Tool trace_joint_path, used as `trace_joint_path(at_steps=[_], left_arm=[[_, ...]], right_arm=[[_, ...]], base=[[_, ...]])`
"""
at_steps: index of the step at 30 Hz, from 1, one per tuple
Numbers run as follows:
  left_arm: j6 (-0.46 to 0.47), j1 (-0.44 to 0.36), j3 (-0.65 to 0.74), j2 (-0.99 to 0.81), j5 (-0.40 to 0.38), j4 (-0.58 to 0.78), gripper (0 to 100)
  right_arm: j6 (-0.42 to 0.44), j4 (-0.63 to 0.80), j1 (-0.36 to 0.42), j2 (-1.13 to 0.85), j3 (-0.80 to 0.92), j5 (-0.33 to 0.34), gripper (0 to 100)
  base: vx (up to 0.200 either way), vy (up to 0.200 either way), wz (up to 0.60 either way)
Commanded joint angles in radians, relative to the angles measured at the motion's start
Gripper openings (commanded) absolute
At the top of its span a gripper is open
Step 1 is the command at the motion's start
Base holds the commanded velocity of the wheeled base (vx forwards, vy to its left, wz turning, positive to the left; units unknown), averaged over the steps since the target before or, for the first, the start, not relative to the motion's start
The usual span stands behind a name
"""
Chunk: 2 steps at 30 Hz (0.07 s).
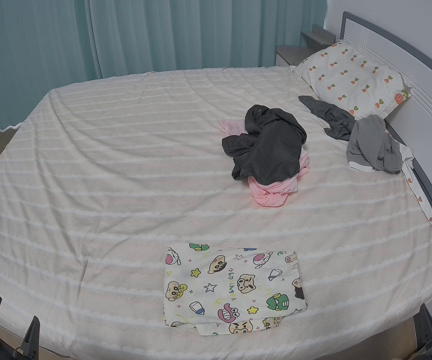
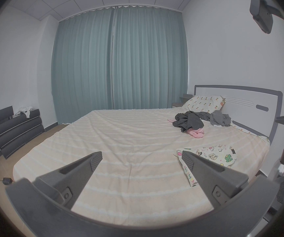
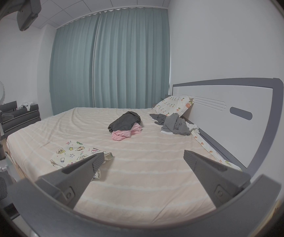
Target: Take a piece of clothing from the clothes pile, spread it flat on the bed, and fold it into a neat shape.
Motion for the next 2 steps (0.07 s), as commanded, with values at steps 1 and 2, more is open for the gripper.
trace_joint_path(at_steps=[1,2], left_arm=[[0.000,0.000,0.013,0.001,0.000,0.000,100],[0.000,0.000,0.013,0.001,0.000,0.000,100]], right_arm=[[0.022,0.002,0.000,-0.010,0.013,-0.006,100],[0.025,0.002,0.000,-0.010,0.013,-0.008,100]], base=[[0.000,0.000,0.00],[0.000,0.000,0.00]])
